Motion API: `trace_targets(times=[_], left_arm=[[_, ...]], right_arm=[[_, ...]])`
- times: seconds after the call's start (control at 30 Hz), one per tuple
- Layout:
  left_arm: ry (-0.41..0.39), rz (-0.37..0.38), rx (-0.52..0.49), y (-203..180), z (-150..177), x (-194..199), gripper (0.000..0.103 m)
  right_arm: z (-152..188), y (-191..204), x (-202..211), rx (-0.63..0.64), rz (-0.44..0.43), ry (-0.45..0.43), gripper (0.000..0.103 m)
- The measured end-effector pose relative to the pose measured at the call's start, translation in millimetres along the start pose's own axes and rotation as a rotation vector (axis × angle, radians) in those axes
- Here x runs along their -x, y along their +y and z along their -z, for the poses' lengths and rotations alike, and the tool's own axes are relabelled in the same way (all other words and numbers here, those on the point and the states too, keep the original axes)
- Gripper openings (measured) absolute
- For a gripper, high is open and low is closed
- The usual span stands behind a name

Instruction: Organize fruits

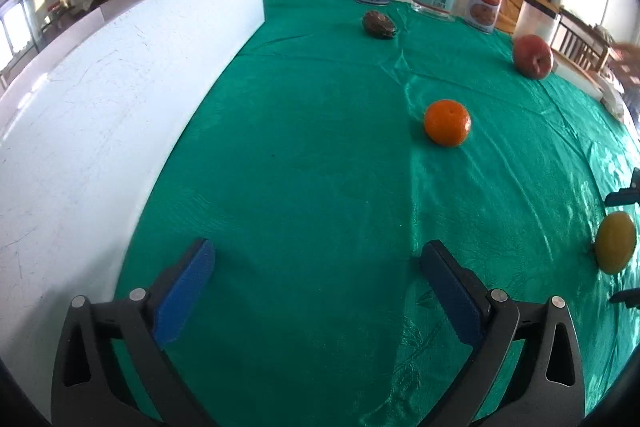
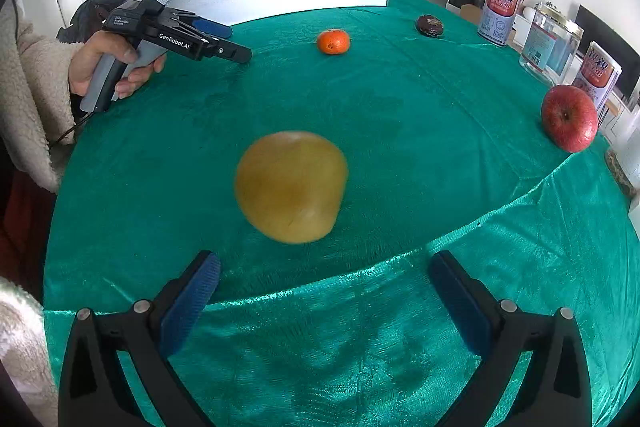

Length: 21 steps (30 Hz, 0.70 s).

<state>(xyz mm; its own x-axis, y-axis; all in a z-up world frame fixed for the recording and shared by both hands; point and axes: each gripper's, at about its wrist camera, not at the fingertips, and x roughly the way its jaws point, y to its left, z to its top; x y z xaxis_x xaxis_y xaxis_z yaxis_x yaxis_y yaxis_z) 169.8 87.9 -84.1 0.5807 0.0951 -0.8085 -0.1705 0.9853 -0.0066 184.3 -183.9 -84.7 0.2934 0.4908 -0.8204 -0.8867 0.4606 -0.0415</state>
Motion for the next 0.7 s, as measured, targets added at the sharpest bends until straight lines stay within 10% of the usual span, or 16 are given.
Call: trace_targets(times=[0.7], left_arm=[[0.002, 0.002, 0.001, 0.1, -0.5, -0.1, 0.102]], right_arm=[[-0.2, -0.6, -0.9, 0.000, -0.002, 0.001, 0.103]])
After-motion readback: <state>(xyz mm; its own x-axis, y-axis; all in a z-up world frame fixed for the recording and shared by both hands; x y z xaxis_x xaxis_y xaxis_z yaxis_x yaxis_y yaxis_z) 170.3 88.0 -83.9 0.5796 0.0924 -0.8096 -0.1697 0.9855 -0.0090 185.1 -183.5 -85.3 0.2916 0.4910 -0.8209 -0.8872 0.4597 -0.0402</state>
